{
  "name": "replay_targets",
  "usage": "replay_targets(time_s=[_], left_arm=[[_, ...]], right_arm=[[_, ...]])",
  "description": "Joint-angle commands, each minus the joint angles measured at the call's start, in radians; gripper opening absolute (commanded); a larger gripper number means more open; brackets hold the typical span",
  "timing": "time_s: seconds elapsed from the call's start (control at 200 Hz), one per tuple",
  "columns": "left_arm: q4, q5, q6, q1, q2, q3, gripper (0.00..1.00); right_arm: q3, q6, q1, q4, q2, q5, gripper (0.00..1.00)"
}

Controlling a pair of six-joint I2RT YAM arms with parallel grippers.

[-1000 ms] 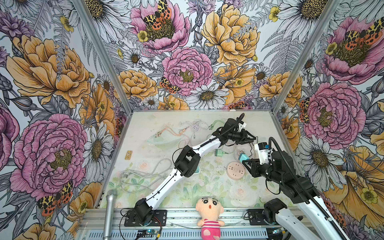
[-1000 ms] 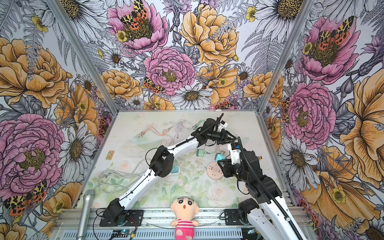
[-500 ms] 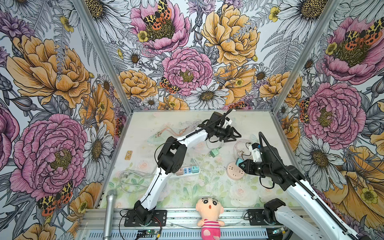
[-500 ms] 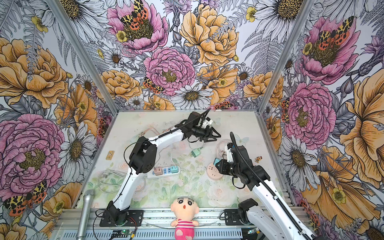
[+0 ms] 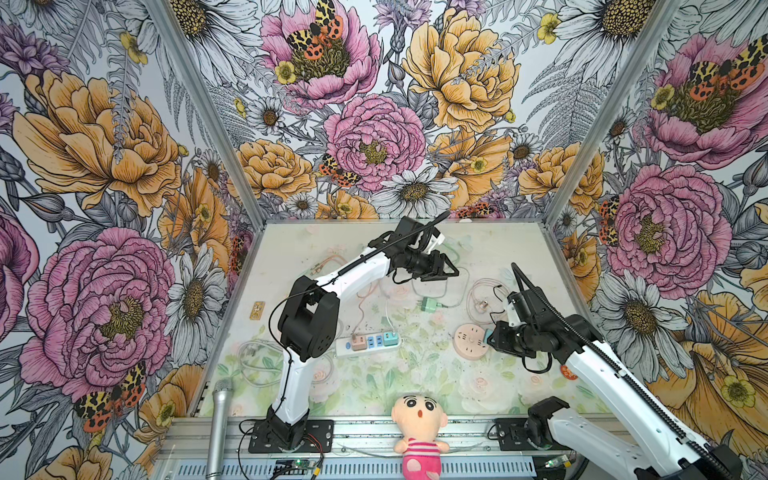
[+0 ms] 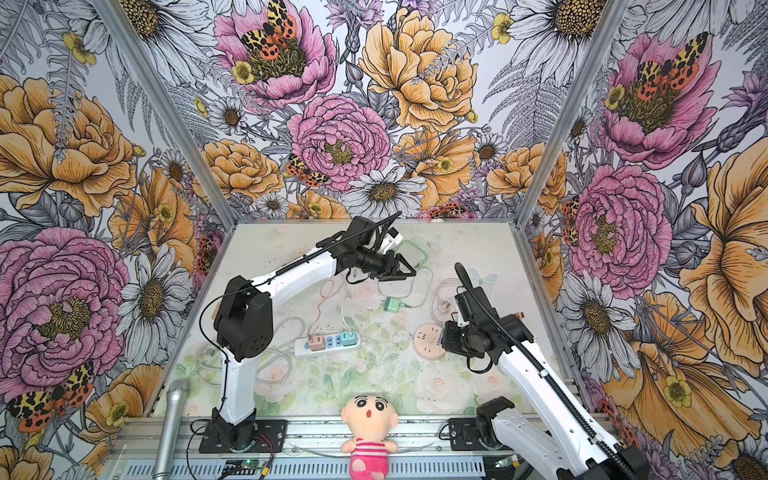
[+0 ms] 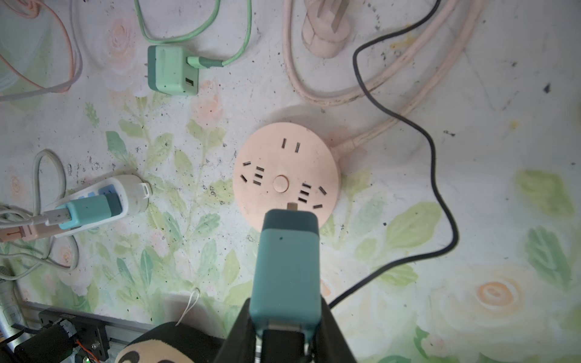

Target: Insert the plug

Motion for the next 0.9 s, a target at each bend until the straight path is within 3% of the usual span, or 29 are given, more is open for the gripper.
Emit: replay_targets(time_s=[0.0, 0.4, 0.896], left_arm=[[-0.030, -0.026, 0.077, 0.000, -0.048, -0.028, 0.54], [-0.030, -0.031, 0.119, 0.022, -0.116, -0.111, 0.53], [-0.033, -0.072, 0.126, 0.070, -0.136, -0.157, 0.52]], right_arm=[[0.029, 0.020, 0.000, -0.051, 0.023, 0.032, 0.00], [0.052, 0.010, -0.001, -0.046, 0.157, 0.085, 0.00], [0.105, 0.001, -0.003, 0.010, 0.292, -0.008, 0.00]])
